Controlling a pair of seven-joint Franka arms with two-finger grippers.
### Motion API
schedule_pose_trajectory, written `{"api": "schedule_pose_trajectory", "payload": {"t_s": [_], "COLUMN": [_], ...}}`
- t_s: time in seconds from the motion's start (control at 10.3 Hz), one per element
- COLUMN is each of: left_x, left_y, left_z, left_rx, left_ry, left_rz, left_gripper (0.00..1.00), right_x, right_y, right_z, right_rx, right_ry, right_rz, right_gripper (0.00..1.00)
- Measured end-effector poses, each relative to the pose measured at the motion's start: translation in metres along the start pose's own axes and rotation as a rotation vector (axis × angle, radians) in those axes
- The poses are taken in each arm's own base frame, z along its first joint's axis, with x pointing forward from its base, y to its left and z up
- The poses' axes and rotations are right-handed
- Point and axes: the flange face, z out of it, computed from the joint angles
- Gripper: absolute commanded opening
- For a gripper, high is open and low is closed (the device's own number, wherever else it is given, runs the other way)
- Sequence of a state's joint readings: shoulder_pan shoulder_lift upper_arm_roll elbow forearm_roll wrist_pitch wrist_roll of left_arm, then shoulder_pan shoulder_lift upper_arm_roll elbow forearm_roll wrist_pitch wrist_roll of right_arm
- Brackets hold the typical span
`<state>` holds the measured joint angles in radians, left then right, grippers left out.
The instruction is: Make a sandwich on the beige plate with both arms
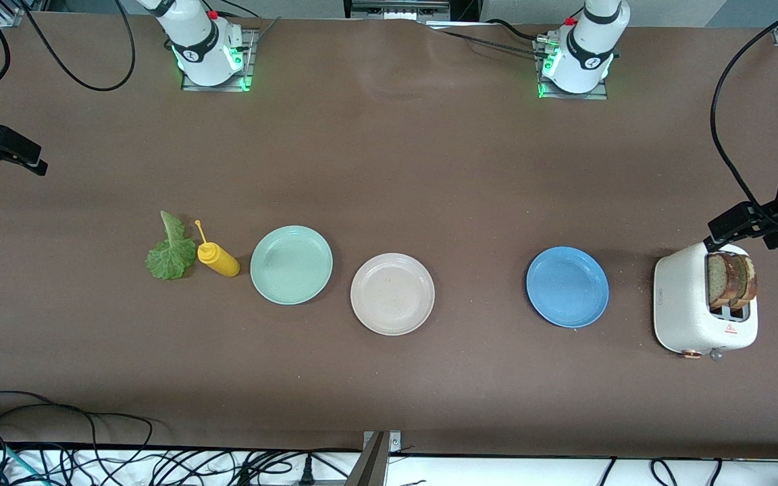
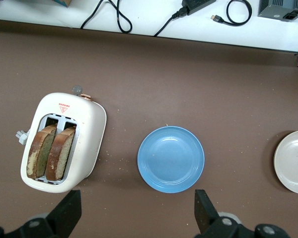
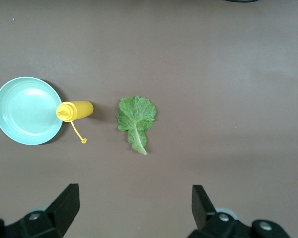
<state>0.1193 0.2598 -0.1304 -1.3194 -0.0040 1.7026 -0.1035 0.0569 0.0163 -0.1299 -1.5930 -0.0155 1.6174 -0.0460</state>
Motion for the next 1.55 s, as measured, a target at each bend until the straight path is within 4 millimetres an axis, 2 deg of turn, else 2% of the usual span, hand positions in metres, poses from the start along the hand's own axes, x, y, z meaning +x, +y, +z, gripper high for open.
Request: {"api": "schedule_pose_trajectory", "payload": {"t_s": [0.29,1.55], "left_x": [-0.001,0.002], "left_y": [-0.002,-0.007], "left_z": [0.007,0.017], "left_rx": [0.002,0.004], "left_ry": [-0.015,-0.030], "left_rz": [-0.003,-0.011], "left_gripper": [1.00,1.00], "right_x": [0.000,-0.001], "right_y": [0.000,-0.002], "right_z": [0.000,0.000], "right_rx": [0.000,0.000], "right_ry": [0.000,-0.005], "right_rz": [0.000,-0.003], "right_gripper": [1.00,1.00]}}
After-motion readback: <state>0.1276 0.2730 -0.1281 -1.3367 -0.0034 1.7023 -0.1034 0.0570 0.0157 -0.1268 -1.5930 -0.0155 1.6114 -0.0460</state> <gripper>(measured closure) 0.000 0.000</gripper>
